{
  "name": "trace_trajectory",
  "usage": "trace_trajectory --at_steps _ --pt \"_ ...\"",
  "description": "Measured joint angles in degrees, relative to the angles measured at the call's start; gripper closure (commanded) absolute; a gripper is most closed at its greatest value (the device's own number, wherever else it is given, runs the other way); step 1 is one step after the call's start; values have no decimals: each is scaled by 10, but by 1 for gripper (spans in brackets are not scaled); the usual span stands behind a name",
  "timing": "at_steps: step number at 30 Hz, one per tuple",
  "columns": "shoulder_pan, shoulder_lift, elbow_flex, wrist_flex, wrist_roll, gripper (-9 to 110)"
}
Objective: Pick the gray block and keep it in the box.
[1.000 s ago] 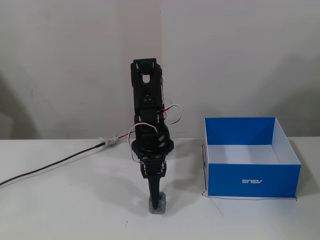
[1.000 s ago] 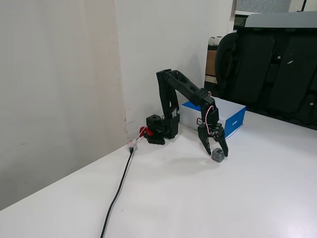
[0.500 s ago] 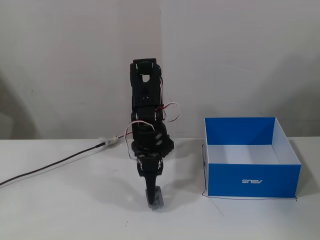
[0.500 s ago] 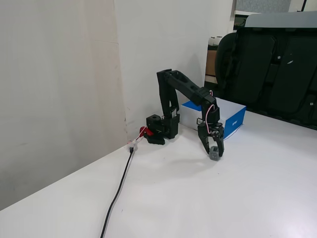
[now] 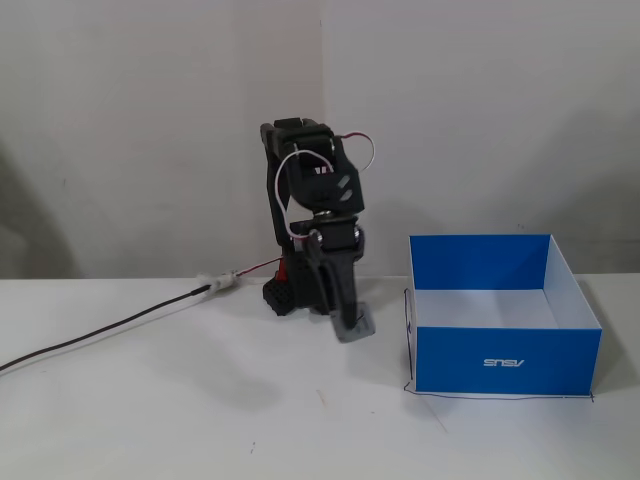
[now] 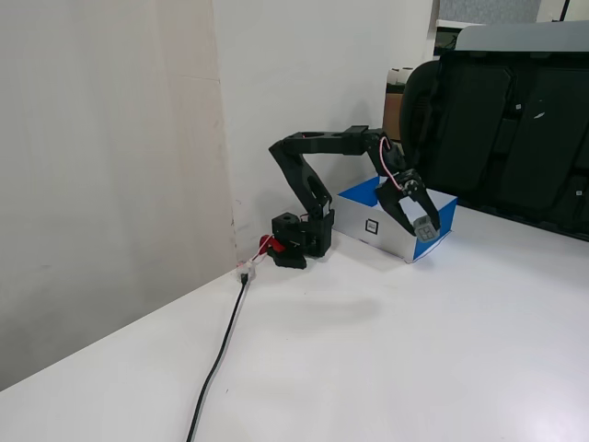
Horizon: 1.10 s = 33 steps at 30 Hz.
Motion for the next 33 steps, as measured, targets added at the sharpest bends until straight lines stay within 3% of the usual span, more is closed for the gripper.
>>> trace_trajectory --at_steps 14,26,27,28,29,33 --pt "-357 58 -31 5 0 101" --pt "-508 -44 -31 -47 0 101" --pt "-509 -48 -31 -47 0 100" --pt "-509 -56 -31 -49 0 85" --pt "-509 -62 -31 -56 0 78" --pt "-509 -63 -31 -72 10 70"
